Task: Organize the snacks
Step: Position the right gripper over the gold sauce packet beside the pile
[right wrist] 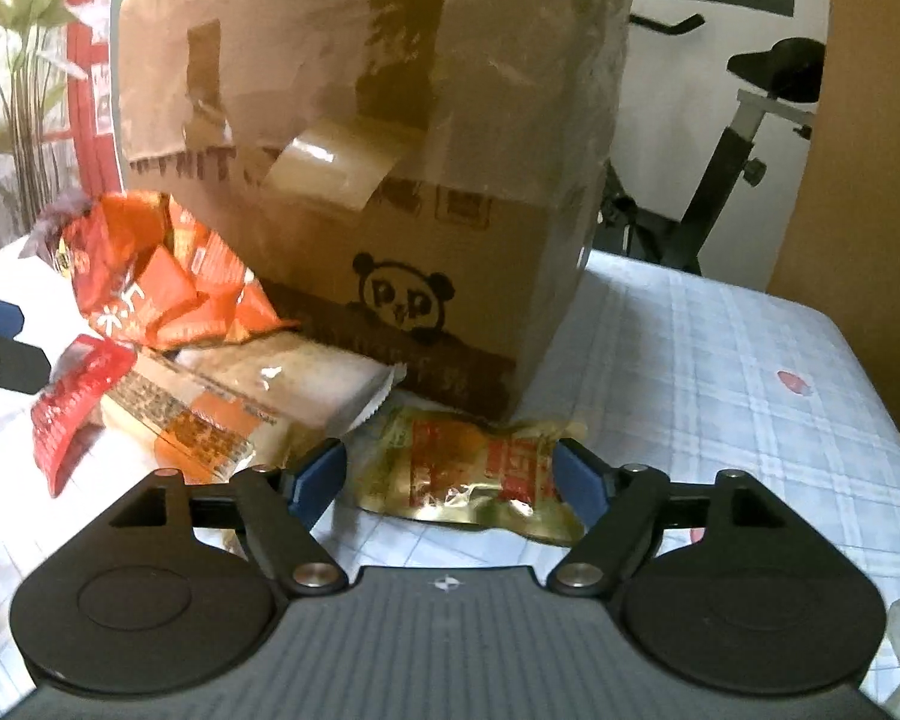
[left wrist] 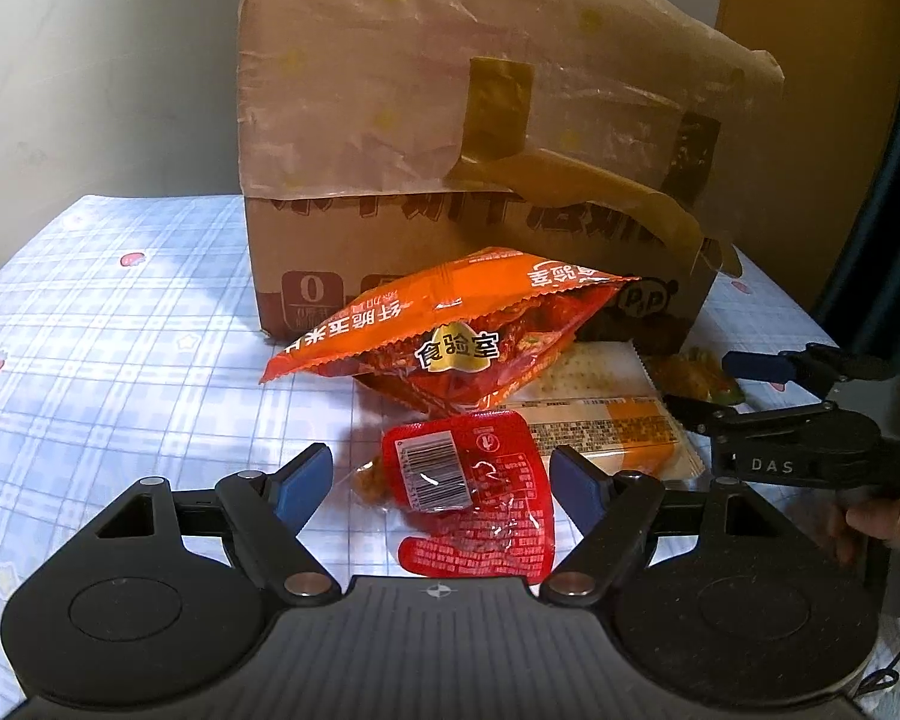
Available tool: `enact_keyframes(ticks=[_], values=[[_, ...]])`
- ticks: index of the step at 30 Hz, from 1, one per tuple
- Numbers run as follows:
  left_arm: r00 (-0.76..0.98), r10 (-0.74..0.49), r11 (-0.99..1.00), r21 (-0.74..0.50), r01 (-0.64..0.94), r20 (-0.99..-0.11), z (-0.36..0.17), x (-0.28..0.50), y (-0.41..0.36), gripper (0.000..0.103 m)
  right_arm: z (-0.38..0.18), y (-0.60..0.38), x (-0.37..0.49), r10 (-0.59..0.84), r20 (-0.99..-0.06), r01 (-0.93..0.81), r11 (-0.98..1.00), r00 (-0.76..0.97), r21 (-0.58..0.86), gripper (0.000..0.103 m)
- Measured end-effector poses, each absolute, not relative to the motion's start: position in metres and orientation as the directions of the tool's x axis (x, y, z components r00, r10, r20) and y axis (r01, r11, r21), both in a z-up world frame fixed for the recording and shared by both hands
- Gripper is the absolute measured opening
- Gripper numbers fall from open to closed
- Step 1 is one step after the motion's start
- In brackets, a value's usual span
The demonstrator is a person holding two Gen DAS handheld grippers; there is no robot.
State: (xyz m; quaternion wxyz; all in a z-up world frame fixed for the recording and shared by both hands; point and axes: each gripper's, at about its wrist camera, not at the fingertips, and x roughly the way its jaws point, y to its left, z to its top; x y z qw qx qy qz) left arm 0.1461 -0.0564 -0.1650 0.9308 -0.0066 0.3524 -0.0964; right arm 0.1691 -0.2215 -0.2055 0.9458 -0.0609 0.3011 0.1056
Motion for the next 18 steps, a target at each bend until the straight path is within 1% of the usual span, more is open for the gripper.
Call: enact_keyframes(ticks=[3,11,18], values=[[0.731,-0.184,0.981,-0.083,0.173,-0.657,-0.1666,0.1467,-0.0571,0.081,-0.2079,-0.2261,0.1746,0.176,-0.602,-0.233,0.972,0.779,-0.018,0.078],[0.725,-0.189,0.980,-0.086,0.177,-0.662,-0.1700,0.1450,-0.0554,0.081,-0.2092,-0.2266,0.1754,0.166,-0.605,-0.228,0.973,0.779,-0.027,0.078],[0.719,-0.188,0.981,-0.091,0.172,-0.670,-0.1718,0.1439,-0.0547,0.081,-0.2093,-0.2288,0.1812,0.154,-0.619,-0.204,0.979,0.770,-0.011,0.086]])
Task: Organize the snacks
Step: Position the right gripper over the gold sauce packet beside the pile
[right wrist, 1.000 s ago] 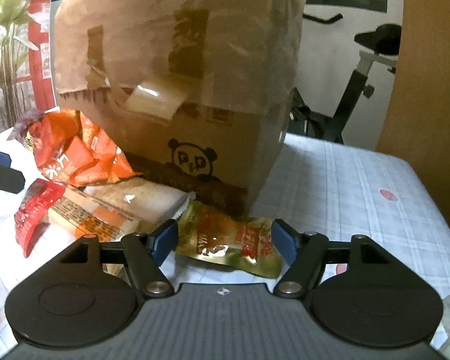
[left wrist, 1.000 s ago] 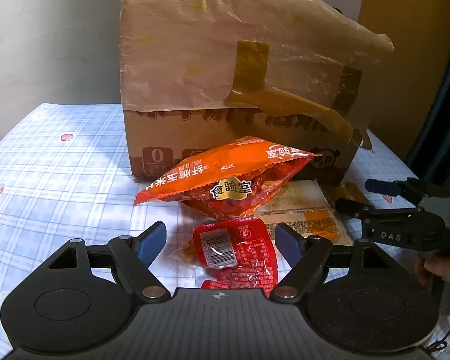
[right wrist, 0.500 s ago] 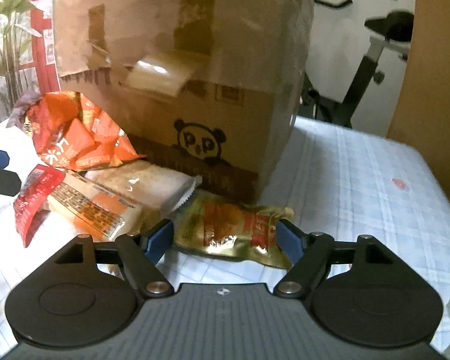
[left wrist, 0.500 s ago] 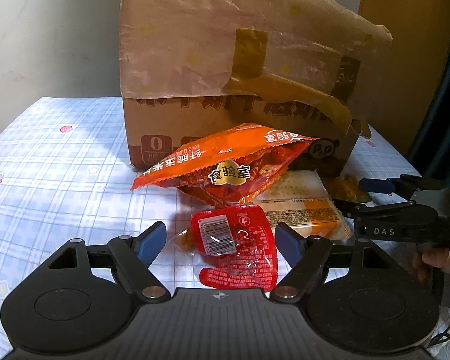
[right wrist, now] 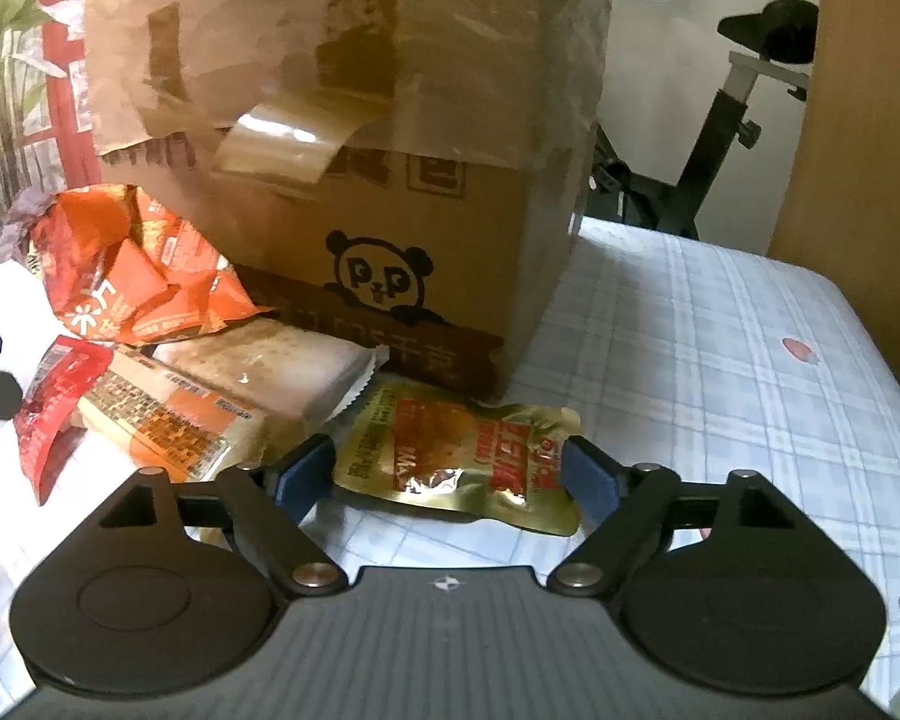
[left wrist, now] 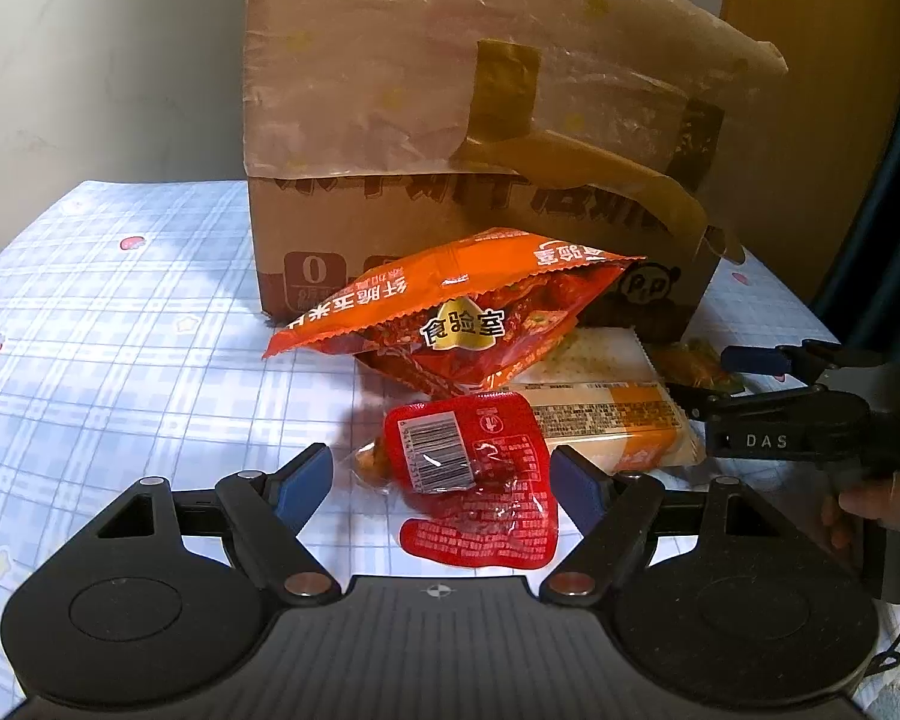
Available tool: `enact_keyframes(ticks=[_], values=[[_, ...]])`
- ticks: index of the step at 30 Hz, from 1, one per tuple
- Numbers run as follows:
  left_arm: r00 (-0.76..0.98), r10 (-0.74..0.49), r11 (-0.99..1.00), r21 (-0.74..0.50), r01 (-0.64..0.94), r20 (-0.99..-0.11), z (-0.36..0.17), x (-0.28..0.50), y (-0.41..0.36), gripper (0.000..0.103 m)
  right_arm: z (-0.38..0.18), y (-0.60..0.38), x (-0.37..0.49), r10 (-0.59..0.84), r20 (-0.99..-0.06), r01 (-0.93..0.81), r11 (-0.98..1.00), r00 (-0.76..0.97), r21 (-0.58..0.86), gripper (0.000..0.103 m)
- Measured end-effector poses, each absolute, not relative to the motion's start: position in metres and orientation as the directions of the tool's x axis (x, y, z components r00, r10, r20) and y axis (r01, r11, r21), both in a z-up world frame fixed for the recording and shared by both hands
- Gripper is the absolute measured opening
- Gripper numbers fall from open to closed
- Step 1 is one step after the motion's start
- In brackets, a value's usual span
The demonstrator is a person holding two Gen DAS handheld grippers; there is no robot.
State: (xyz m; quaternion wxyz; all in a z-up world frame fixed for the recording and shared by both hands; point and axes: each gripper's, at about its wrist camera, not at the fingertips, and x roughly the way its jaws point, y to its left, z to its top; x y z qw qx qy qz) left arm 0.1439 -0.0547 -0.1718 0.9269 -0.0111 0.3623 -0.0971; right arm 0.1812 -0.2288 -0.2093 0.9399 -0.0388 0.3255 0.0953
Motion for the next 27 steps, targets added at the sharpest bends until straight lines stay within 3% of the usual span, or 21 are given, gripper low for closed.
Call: enact_keyframes(ticks=[13,18,20,27], values=[[0.715,-0.181,0.982,-0.087,0.167,-0.675,-0.1733,0.1433,-0.0559,0.081,-0.2101,-0.2303,0.1853,0.146,-0.624,-0.189,0.982,0.767,-0.003,0.091],[0.720,-0.176,0.983,-0.085,0.161,-0.671,-0.1732,0.1428,-0.0541,0.081,-0.2112,-0.2297,0.1840,0.148,-0.622,-0.189,0.982,0.769,-0.001,0.089],[0.720,-0.173,0.984,-0.087,0.155,-0.672,-0.1735,0.1431,-0.0531,0.081,-0.2106,-0.2269,0.1813,0.166,-0.613,-0.217,0.976,0.773,-0.010,0.079],[0.721,-0.172,0.984,-0.088,0.153,-0.672,-0.1732,0.1428,-0.0548,0.081,-0.2107,-0.2277,0.1796,0.170,-0.611,-0.223,0.975,0.773,-0.010,0.078]])
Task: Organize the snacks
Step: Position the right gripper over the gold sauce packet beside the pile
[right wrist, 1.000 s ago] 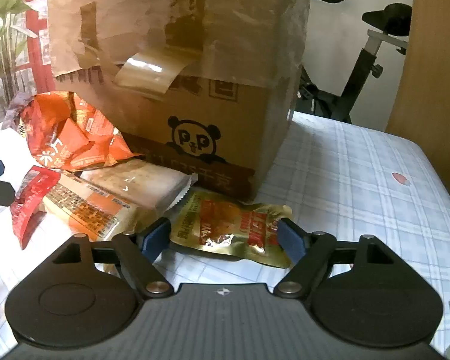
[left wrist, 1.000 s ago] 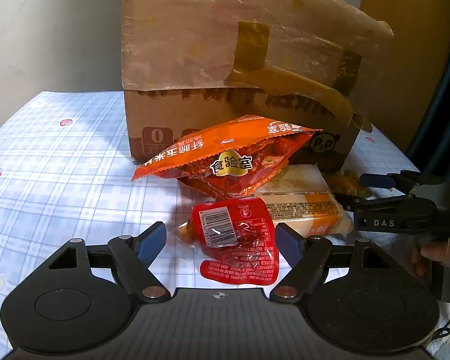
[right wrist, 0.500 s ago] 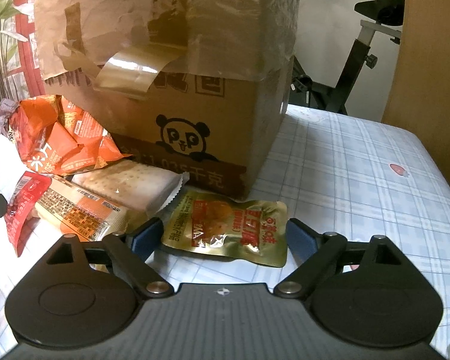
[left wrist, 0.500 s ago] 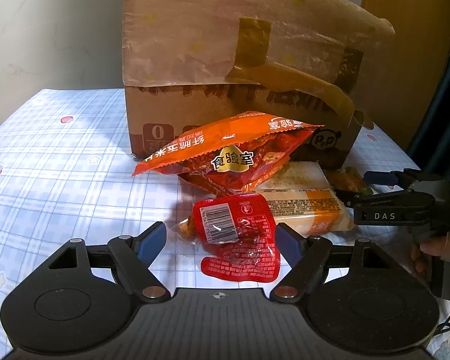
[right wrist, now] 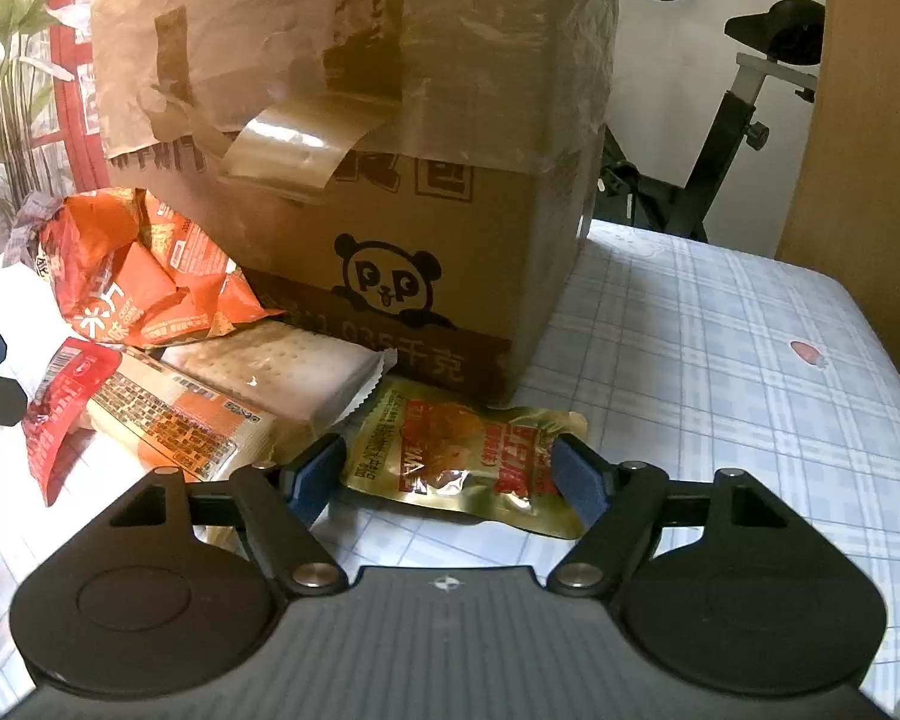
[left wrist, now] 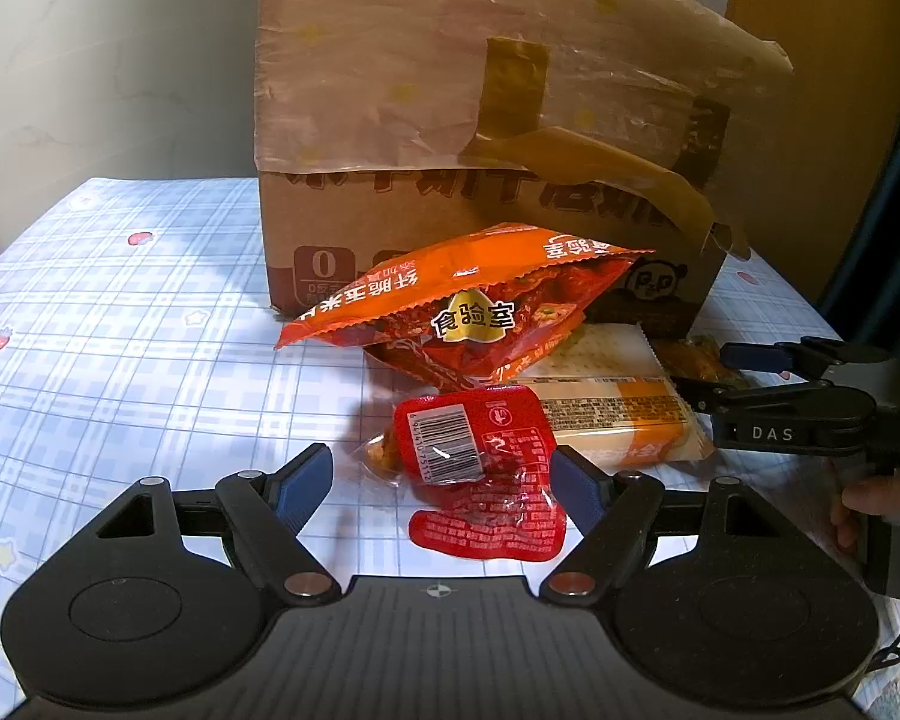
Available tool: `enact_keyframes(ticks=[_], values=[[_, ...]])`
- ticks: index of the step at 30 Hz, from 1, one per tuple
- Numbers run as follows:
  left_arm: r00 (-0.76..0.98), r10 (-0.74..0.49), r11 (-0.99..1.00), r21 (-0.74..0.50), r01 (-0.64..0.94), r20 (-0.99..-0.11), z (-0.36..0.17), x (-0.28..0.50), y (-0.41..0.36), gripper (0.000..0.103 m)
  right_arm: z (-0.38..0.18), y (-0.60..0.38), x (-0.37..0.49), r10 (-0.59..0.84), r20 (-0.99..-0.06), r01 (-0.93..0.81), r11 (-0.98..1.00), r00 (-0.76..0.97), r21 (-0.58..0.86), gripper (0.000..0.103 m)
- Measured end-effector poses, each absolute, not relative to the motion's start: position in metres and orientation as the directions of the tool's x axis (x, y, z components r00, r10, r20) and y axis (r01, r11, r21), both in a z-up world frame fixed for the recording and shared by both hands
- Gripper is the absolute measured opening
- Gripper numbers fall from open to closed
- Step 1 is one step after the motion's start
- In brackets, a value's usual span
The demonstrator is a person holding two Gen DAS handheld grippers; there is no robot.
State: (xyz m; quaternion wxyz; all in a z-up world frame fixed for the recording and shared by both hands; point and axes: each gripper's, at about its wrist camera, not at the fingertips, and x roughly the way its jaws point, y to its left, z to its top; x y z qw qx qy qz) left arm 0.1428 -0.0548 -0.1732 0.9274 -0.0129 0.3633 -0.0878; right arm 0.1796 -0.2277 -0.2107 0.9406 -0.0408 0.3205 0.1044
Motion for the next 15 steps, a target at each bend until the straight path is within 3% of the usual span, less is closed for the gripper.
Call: enact_keyframes(ticks=[15], values=[[0.729,-0.190,0.982,-0.121,0.147,-0.658,-0.168,0.137,-0.053,0.081,-0.206,-0.222,0.157,0.156,-0.642,-0.194,0.981,0.751,0.012,0.074]])
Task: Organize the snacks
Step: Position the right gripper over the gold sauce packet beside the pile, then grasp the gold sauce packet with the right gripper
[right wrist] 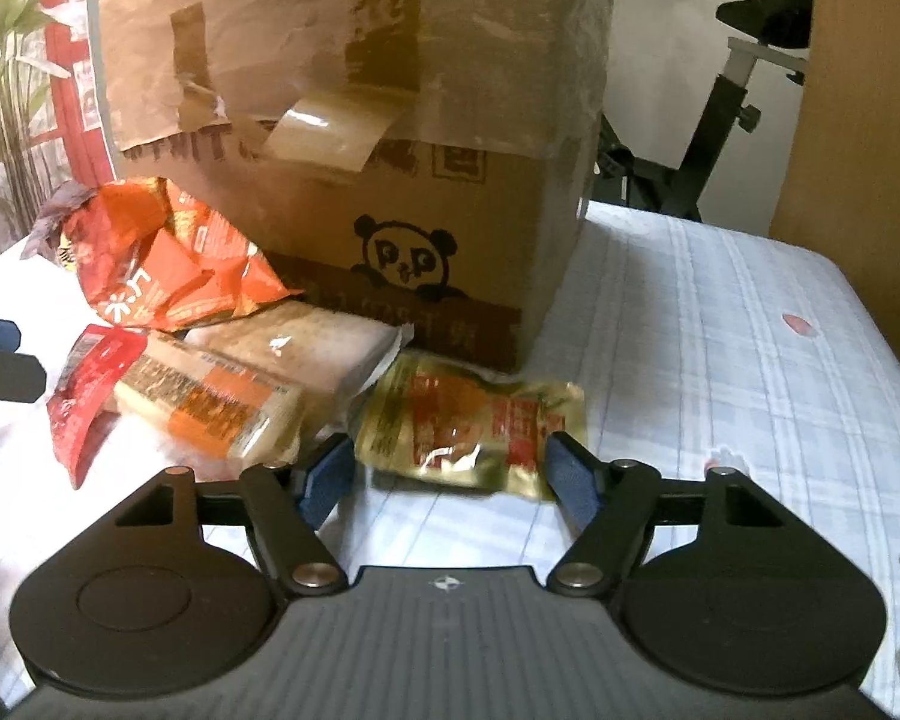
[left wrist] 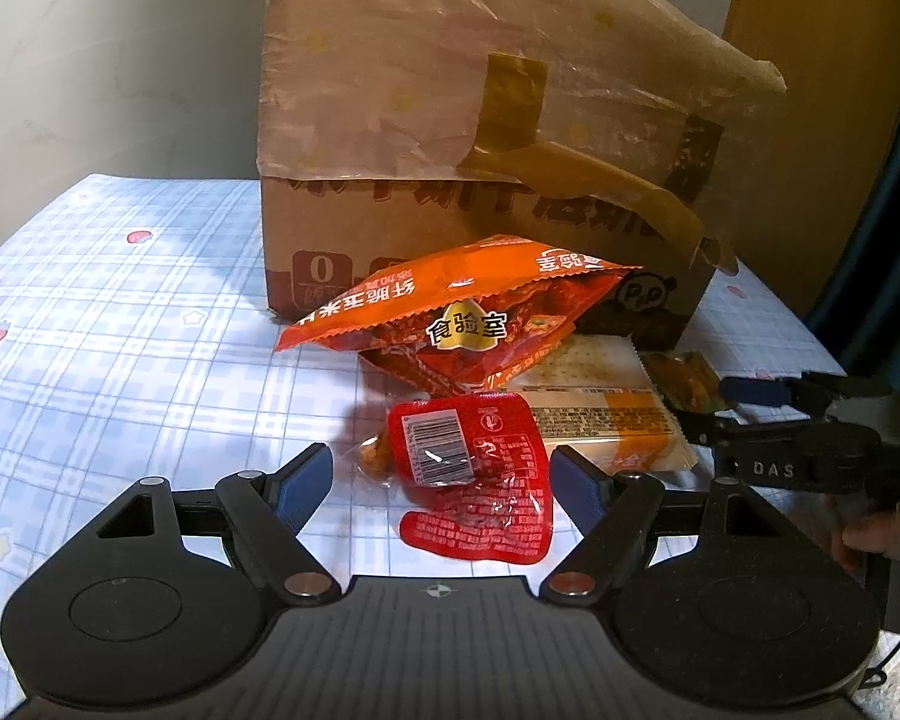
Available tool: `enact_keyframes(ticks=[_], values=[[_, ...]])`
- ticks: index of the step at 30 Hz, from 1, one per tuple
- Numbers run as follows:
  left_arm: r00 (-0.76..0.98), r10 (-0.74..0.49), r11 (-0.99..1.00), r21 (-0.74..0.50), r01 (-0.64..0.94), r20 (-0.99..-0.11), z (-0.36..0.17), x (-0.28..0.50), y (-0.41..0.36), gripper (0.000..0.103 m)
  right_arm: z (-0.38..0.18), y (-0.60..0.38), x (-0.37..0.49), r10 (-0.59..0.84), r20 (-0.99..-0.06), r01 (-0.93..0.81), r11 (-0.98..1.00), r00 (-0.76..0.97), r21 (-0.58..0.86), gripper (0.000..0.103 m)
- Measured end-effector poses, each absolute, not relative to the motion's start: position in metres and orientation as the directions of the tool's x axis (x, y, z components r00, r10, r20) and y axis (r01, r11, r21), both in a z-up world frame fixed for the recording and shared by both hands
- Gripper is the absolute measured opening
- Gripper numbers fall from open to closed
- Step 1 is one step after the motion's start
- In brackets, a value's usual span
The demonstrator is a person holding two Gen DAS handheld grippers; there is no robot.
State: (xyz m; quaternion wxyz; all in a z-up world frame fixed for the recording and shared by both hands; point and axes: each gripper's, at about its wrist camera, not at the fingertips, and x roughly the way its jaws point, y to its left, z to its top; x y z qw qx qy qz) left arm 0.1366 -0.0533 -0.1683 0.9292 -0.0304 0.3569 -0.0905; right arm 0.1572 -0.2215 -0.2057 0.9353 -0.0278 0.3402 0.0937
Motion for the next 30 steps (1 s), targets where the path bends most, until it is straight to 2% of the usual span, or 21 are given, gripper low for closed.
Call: enact_keyframes(ticks=[9,11,14,17,20,24,30], values=[[0.743,-0.209,0.977,-0.161,0.137,-0.636,-0.164,0.130,-0.044,0.081,-0.197,-0.224,0.158,0.144,-0.701,-0.198,0.980,0.699,0.003,0.072],[0.746,-0.213,0.976,-0.170,0.134,-0.631,-0.164,0.128,-0.042,0.081,-0.192,-0.227,0.163,0.134,-0.713,-0.180,0.984,0.689,0.010,0.066],[0.751,-0.214,0.975,-0.183,0.126,-0.624,-0.163,0.126,-0.037,0.081,-0.181,-0.235,0.165,0.139,-0.688,-0.128,0.990,0.712,0.067,0.065],[0.751,-0.217,0.973,-0.197,0.117,-0.624,-0.164,0.127,-0.033,0.081,-0.174,-0.240,0.175,0.089,-0.676,-0.044,0.996,0.731,0.083,0.065],[0.755,-0.215,0.974,-0.197,0.115,-0.620,-0.165,0.126,-0.032,0.081,-0.175,-0.238,0.190,0.024,-0.688,0.009,0.999,0.725,0.045,0.070],[0.761,-0.206,0.974,-0.203,0.099,-0.615,-0.165,0.126,-0.026,0.081,-0.184,-0.239,0.207,-0.049,-0.705,0.079,0.997,0.707,0.010,0.070],[0.754,-0.196,0.974,-0.212,0.077,-0.626,-0.168,0.129,-0.020,0.081,-0.190,-0.234,0.219,-0.053,-0.716,0.089,0.996,0.696,0.013,0.075]])
